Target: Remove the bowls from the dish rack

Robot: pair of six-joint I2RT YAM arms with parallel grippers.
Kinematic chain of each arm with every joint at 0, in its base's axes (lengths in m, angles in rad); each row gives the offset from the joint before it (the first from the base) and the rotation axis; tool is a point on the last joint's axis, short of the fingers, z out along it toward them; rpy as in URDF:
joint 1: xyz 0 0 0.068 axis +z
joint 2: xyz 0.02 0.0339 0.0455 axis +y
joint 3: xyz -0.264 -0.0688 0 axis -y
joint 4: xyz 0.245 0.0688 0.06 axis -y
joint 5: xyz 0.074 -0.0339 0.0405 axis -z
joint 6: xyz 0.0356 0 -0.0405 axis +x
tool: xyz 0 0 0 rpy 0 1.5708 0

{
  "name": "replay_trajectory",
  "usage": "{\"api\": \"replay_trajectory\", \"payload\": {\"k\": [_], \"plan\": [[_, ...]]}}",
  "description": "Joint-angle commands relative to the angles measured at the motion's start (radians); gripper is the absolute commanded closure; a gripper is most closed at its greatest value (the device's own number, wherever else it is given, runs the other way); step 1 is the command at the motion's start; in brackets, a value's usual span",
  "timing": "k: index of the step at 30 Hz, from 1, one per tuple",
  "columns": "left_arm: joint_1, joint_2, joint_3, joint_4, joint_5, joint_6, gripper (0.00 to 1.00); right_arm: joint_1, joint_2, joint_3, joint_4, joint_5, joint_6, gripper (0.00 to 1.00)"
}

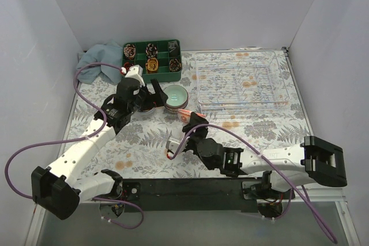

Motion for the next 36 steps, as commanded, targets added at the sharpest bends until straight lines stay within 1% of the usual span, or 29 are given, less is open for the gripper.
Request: {"api": "replay_trajectory", "payload": {"k": [1,5,6,8,10,15,19,20,22,23,27,31,36], "plan": [[0.003,-0.023,0.034,-0.123,0.199,-0.126,0.02,0.039,0.041,-0.013,0.318,0.083,-0.186,0.92],[0.003,-0.023,0.035,-0.133,0.296,-0.204,0.02,0.063,0.078,-0.041,0.409,0.098,-0.255,0.93],[0.002,-0.024,0.028,-0.135,0.299,-0.215,0.02,0.068,0.084,-0.050,0.480,0.103,-0.295,0.92],[0.003,-0.026,0.031,-0.143,0.307,-0.233,0.02,0.074,0.110,-0.074,0.551,0.107,-0.338,0.94],[0.003,-0.017,0.038,-0.155,0.322,-0.241,0.02,0.083,0.142,-0.085,0.662,0.119,-0.399,0.96],[0.003,0.000,0.044,-0.156,0.374,-0.284,0.02,0.109,0.219,-0.082,0.792,0.135,-0.468,0.97],[0.003,0.003,0.014,-0.147,0.388,-0.303,0.02,0.121,0.326,-0.064,0.975,0.144,-0.591,0.99],[0.003,0.006,0.006,-0.149,0.391,-0.300,0.02,0.124,0.348,-0.061,1.068,0.147,-0.650,0.99],[0.003,0.020,-0.008,-0.149,0.403,-0.304,0.02,0.132,0.406,-0.045,1.148,0.147,-0.700,0.99],[0.003,0.025,-0.020,-0.149,0.408,-0.306,0.03,0.135,0.418,-0.041,1.161,0.152,-0.718,0.99],[0.000,0.043,-0.046,-0.158,0.422,-0.309,0.10,0.146,0.435,-0.030,1.159,0.149,-0.709,0.99],[0.002,0.057,-0.075,-0.178,0.401,-0.301,0.14,0.146,0.435,-0.021,1.161,0.144,-0.709,0.99],[-0.001,0.091,-0.091,-0.176,0.425,-0.298,0.20,0.148,0.446,-0.016,1.161,0.144,-0.703,0.99]]}}
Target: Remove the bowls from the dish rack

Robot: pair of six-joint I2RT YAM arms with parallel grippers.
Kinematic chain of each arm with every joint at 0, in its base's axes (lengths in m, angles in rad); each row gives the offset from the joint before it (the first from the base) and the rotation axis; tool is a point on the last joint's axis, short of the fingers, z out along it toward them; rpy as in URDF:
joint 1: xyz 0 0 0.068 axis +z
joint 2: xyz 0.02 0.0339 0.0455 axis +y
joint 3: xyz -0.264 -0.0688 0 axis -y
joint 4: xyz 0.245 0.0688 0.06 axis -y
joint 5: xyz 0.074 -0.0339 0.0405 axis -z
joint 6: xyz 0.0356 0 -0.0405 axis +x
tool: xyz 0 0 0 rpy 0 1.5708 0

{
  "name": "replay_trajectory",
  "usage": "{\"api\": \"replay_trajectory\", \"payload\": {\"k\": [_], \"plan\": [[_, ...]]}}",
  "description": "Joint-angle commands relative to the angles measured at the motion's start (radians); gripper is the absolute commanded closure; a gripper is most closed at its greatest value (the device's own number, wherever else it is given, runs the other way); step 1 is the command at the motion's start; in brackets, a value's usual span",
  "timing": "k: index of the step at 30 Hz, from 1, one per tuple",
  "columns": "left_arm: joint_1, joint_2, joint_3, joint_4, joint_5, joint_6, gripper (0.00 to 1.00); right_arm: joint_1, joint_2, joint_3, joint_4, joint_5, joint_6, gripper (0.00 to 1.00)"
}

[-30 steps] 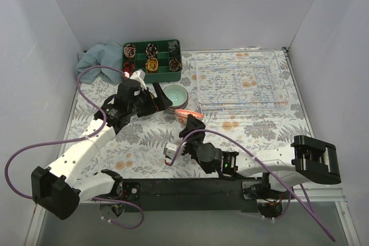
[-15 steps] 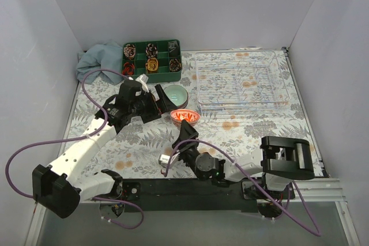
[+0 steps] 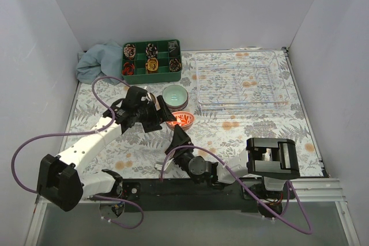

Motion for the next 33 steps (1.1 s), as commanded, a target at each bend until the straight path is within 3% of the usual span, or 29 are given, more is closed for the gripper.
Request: {"api": "replay_trajectory", "payload": {"k": [1,4,7,8,10,12,15,16,18,19,22,28,33], "plan": [[-0.005,0.023,-0.011,-0.019,0.036,0.007,0.21,0.006,-0.007,0.045,0.446,0.021,-0.017,0.99],[-0.015,0.031,-0.009,-0.017,0.033,0.017,0.32,0.008,0.002,0.048,0.449,0.027,-0.014,0.99],[-0.020,0.028,-0.009,-0.013,0.034,0.019,0.53,0.008,0.009,0.048,0.451,0.030,-0.011,0.99],[-0.022,0.025,-0.009,-0.010,0.033,0.019,0.67,0.008,0.010,0.048,0.451,0.032,-0.008,0.99],[-0.023,0.016,-0.005,-0.011,0.025,0.018,0.79,0.008,0.013,0.046,0.451,0.032,-0.001,0.99],[-0.023,0.002,0.003,-0.016,0.013,0.016,1.00,0.008,0.015,0.046,0.451,0.035,0.009,0.99],[-0.023,-0.010,0.027,-0.043,-0.030,0.027,1.00,0.008,0.015,0.043,0.452,0.038,0.022,0.92],[-0.023,-0.015,0.034,-0.051,-0.046,0.030,1.00,0.008,0.016,0.042,0.452,0.036,0.025,0.78],[-0.023,-0.021,0.055,-0.071,-0.090,0.040,1.00,0.008,0.016,0.040,0.451,0.045,0.031,0.59],[-0.023,-0.023,0.064,-0.077,-0.105,0.044,1.00,0.008,0.018,0.037,0.449,0.048,0.035,0.42],[-0.023,-0.023,0.099,-0.106,-0.167,0.062,1.00,0.008,0.013,0.028,0.443,0.062,0.052,0.22],[-0.020,-0.004,0.211,-0.160,-0.346,0.120,1.00,0.008,-0.017,-0.009,0.394,0.105,0.120,0.07],[-0.014,0.026,0.288,-0.171,-0.469,0.165,1.00,0.008,-0.106,-0.039,0.110,0.117,0.381,0.05]]}}
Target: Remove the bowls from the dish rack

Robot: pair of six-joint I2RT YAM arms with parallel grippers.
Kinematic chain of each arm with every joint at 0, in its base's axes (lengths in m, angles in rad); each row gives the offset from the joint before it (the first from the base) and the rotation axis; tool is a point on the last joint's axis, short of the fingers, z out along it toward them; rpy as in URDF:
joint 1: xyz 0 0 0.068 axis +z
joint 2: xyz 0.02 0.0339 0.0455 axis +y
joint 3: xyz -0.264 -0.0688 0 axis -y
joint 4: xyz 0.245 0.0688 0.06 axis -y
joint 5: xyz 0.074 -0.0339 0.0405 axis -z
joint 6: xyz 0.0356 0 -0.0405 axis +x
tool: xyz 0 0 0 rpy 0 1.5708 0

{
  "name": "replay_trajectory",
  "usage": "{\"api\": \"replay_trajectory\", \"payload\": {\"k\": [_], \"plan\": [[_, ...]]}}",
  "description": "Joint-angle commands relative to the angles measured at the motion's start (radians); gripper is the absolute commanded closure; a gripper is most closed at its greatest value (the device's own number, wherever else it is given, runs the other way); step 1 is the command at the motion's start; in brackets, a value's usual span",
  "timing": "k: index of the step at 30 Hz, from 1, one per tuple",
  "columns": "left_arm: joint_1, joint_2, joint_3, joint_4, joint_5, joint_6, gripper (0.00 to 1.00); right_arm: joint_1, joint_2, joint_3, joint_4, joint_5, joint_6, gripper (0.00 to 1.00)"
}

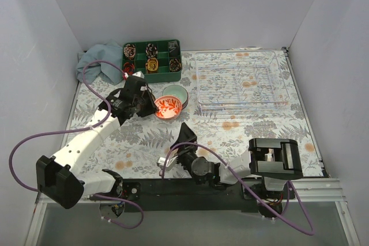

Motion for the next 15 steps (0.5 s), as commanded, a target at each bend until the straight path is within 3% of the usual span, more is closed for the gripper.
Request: {"api": "replay_trajectory", "payload": {"k": [1,7,15], "plan": [[0.008,-0.005,0.096,0.020,-0.189,0.061,1.00,0.000,-0.137,-0.018,0.029,0.045,0.296,0.05],[0.009,-0.027,0.082,0.109,-0.349,0.120,1.00,-0.007,-0.318,0.012,-0.502,-0.041,0.791,0.05],[0.018,-0.008,0.019,0.231,-0.380,0.170,1.00,-0.128,-0.482,0.040,-0.875,-0.253,1.131,0.06]]}}
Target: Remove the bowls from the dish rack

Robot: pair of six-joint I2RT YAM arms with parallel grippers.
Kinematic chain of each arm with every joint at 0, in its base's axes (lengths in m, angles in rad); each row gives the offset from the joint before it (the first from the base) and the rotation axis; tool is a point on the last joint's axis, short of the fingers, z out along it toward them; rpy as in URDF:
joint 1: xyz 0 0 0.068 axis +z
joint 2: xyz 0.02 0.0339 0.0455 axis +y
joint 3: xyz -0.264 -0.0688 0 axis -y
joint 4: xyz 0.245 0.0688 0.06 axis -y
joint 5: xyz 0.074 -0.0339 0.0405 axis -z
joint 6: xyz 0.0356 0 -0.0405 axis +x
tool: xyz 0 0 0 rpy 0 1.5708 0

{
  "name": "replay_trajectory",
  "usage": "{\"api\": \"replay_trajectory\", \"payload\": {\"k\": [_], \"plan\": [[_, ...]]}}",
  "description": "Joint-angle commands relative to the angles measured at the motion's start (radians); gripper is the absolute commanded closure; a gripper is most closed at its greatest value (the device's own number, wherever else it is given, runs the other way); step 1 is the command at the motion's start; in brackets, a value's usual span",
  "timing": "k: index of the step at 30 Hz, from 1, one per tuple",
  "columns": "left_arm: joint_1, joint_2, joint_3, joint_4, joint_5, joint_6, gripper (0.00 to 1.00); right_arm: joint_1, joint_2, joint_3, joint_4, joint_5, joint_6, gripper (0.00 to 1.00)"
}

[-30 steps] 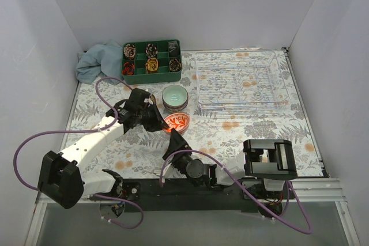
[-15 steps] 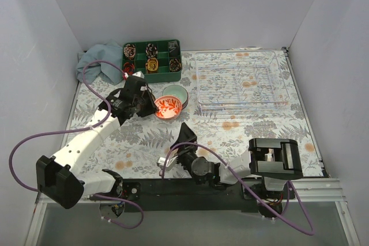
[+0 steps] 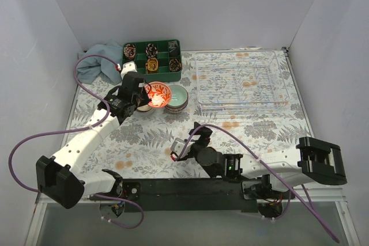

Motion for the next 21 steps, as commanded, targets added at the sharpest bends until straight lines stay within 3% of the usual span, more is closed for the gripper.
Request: {"api": "replay_trajectory", "payload": {"k": [1,9,21], "plan": [[0.007,-0.006,-0.025,0.126,-0.031,0.032,1.00,-0.084,-0.105,0.052,-0.246,-0.147,0.297,0.06],[0.007,0.105,0.024,0.226,0.130,0.047,1.00,-0.299,-0.208,0.112,-0.427,-0.369,0.532,0.07],[0.007,0.312,0.165,0.298,0.196,0.102,1.00,-0.443,-0.262,0.115,-0.483,-0.451,0.638,0.08]]}}
